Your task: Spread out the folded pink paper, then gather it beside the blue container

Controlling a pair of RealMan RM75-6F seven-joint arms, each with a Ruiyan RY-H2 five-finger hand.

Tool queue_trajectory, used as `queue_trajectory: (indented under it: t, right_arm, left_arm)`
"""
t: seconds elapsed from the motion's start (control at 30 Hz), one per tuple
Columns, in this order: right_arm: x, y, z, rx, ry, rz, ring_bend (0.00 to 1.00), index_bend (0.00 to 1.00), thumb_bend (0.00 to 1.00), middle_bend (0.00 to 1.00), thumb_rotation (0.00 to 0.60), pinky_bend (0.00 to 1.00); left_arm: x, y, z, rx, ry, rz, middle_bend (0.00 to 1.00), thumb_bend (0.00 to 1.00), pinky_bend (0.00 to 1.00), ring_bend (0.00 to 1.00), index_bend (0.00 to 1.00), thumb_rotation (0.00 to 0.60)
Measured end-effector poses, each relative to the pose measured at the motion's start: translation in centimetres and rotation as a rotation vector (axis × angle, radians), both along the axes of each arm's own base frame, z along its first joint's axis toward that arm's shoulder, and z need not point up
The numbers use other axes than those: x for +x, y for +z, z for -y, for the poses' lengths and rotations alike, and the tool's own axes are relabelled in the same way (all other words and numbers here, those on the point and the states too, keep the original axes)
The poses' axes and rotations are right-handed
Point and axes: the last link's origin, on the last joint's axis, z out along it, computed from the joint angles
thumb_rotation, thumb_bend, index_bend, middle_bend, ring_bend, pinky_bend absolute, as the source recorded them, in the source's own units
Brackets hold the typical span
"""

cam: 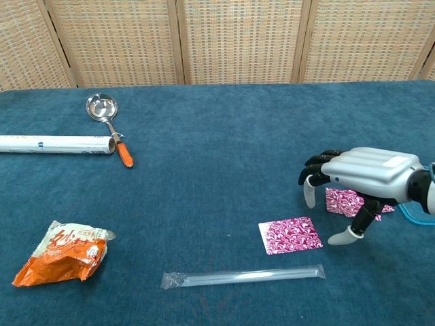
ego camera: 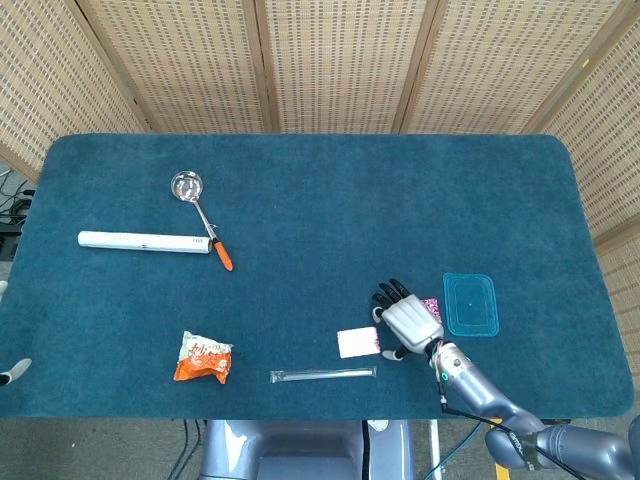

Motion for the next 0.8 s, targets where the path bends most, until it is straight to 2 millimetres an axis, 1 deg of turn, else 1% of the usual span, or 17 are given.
queue_trajectory:
  t: [0.27, 0.53, 0.8]
  right_arm:
    - [0.8, -0.4, 0.2, -0.019, 0.015, -0.003, 0.0, 0.36, 0.21, 0.17, 0.6, 0.0]
    - [1.0, -0.8, -0.1, -0.029, 0.027, 0.0, 0.0, 0.36, 0.21, 0.17, 0.6, 0.0]
    - [0.9, -1.7, -0.4, -0.029, 0.059, 0.009, 0.0, 0.36, 0.21, 0.17, 0.6, 0.0]
  left_arm:
    - [-0.2, 0.0, 0.0, 0.001, 0.002, 0.005, 0.0, 0.03, 0.0, 0.0, 0.0, 0.6]
    - [-0.1, 0.1, 0.0, 0.003, -0.002, 0.006, 0.0, 0.03, 0.0, 0.0, 0.0, 0.6]
    - [0.0, 0.6, 0.4, 0.018, 0.001, 0.003, 0.0, 0.03, 0.0, 0.0, 0.0, 0.6]
